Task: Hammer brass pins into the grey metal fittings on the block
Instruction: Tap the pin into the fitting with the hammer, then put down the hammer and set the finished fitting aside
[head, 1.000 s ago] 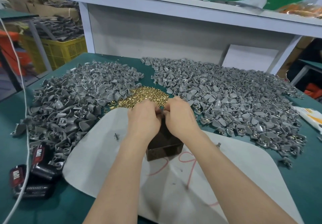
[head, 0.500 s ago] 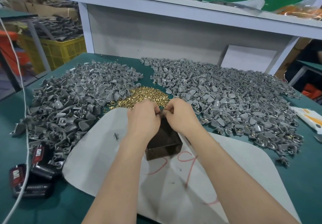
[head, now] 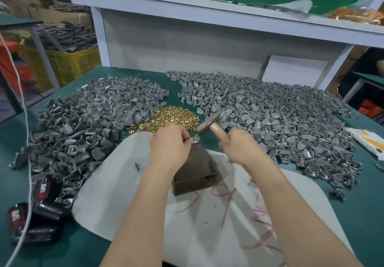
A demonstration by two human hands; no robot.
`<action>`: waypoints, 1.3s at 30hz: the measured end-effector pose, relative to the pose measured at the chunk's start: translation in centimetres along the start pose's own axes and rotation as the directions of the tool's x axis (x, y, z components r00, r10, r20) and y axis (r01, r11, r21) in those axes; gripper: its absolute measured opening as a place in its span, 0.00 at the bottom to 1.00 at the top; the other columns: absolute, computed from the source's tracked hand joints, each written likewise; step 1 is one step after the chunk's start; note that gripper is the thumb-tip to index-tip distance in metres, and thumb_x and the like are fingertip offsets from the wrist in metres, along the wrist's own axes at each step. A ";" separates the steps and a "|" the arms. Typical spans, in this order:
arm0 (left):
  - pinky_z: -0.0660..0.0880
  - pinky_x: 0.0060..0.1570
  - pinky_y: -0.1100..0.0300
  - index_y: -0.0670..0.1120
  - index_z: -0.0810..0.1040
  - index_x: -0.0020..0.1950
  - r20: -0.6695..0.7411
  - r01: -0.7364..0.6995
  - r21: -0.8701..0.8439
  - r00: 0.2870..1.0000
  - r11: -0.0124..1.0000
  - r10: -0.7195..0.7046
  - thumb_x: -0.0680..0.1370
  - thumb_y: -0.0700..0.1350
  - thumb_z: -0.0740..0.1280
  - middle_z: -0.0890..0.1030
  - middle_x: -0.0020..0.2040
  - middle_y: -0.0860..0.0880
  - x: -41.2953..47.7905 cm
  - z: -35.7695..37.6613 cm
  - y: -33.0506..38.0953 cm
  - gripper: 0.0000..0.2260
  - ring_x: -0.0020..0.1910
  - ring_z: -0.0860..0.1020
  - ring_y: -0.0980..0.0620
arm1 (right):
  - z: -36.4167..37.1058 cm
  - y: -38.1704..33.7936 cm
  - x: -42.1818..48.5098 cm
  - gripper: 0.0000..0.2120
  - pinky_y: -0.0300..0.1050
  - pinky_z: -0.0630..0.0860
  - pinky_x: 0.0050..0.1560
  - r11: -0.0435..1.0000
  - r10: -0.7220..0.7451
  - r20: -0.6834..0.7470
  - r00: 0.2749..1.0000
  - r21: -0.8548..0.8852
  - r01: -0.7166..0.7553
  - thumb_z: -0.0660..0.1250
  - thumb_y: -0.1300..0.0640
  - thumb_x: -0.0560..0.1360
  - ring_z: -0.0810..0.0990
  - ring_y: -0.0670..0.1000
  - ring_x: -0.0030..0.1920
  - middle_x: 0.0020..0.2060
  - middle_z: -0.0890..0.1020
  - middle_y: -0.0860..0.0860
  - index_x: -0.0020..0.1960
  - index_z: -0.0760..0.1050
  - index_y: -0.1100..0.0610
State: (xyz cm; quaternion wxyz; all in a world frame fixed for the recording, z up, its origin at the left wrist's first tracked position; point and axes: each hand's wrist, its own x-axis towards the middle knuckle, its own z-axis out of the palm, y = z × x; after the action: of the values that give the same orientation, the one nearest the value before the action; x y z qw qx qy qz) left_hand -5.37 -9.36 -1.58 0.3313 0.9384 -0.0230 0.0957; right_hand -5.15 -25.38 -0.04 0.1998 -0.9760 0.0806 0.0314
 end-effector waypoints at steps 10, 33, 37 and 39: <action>0.75 0.49 0.51 0.47 0.83 0.44 -0.040 -0.030 -0.023 0.999 0.999 0.029 0.76 0.45 0.69 0.81 0.44 0.48 0.2 0.3 -0.2 0.04 0.47 0.77 0.46 | -1.4 0.2 -5.7 0.25 0.39 0.73 0.54 0.899 -0.371 -0.510 0.776 0.012 0.438 0.63 0.57 0.78 0.77 0.42 0.47 0.60 0.78 0.42 0.69 0.62 0.36; 0.74 0.45 0.56 0.44 0.84 0.46 -0.032 0.006 -0.064 0.999 0.998 -0.008 0.76 0.43 0.69 0.82 0.45 0.46 0.1 0.2 0.0 0.05 0.47 0.78 0.45 | -1.4 -0.2 -5.6 0.24 0.41 0.74 0.58 0.887 -0.410 -0.460 0.788 0.000 0.461 0.62 0.57 0.78 0.77 0.40 0.56 0.62 0.72 0.32 0.69 0.65 0.35; 0.71 0.43 0.58 0.45 0.83 0.45 -0.024 0.021 -0.060 0.999 0.998 -0.023 0.76 0.43 0.69 0.81 0.45 0.48 0.1 0.1 0.0 0.04 0.47 0.77 0.46 | -0.2 0.0 -5.8 0.26 0.38 0.70 0.63 0.859 -0.478 -0.353 0.804 0.001 0.512 0.61 0.59 0.79 0.76 0.40 0.57 0.64 0.70 0.34 0.69 0.62 0.37; 0.73 0.45 0.57 0.46 0.83 0.46 -0.024 0.019 -0.052 0.999 0.998 -0.021 0.76 0.44 0.69 0.81 0.45 0.48 0.1 0.2 0.0 0.04 0.48 0.78 0.45 | -0.3 0.3 -5.5 0.24 0.42 0.74 0.59 0.886 -0.451 -0.263 0.853 -0.013 0.464 0.62 0.58 0.78 0.78 0.47 0.58 0.63 0.76 0.38 0.70 0.66 0.39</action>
State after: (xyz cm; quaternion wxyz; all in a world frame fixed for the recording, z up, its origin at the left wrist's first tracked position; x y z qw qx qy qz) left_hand -5.22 -9.44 -1.69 0.3567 0.9284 -0.0120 0.1035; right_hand -10.59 -24.97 0.64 0.2143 -0.9573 -0.1274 -0.1466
